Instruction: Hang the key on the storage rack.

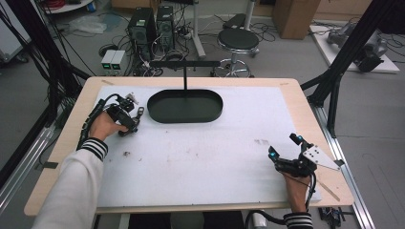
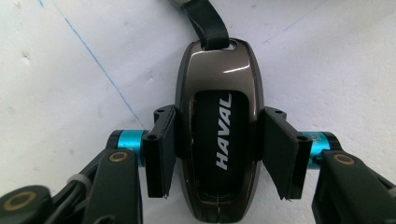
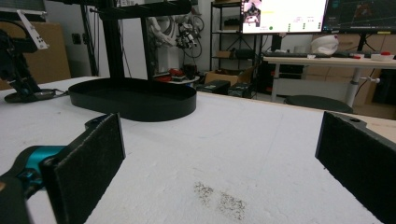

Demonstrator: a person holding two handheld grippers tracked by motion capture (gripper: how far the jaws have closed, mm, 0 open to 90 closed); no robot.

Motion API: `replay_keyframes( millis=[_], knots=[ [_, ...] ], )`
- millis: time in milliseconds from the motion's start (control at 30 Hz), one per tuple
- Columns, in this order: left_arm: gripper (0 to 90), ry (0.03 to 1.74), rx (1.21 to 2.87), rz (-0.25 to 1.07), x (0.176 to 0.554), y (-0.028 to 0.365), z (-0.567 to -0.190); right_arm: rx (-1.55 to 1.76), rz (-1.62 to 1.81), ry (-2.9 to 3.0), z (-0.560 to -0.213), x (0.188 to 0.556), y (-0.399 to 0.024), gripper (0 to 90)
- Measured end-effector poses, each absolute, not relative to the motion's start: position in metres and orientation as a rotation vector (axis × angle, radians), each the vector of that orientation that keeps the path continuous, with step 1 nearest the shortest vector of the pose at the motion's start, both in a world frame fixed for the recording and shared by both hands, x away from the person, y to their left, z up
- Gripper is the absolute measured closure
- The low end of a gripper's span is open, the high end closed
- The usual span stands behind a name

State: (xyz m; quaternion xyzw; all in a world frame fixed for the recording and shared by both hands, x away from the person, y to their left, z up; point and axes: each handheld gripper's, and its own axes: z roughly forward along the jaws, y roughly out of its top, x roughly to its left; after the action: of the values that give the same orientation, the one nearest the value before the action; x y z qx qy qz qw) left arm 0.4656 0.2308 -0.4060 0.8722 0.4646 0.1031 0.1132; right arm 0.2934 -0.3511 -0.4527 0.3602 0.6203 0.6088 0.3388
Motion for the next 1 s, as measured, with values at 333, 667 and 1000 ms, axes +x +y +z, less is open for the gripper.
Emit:
replay_keyframes(
  millis=[333, 667, 1000],
  knots=[
    [48.8, 1.287, 2.353, 0.394, 0.458, 0.244, -0.375, 0.944, 1.585, 1.618, -0.453, 0.293, -0.351, 0.3],
    [48.8, 1.204, 2.217, 0.451, 0.446, 0.250, -0.350, 0.938, 1.585, 1.615, -0.453, 0.293, -0.351, 0.3],
    [48.8, 1.107, 2.112, 0.488, 0.445, 0.238, -0.321, 0.940, 1.586, 1.615, -0.453, 0.293, -0.351, 0.3]
  ],
)
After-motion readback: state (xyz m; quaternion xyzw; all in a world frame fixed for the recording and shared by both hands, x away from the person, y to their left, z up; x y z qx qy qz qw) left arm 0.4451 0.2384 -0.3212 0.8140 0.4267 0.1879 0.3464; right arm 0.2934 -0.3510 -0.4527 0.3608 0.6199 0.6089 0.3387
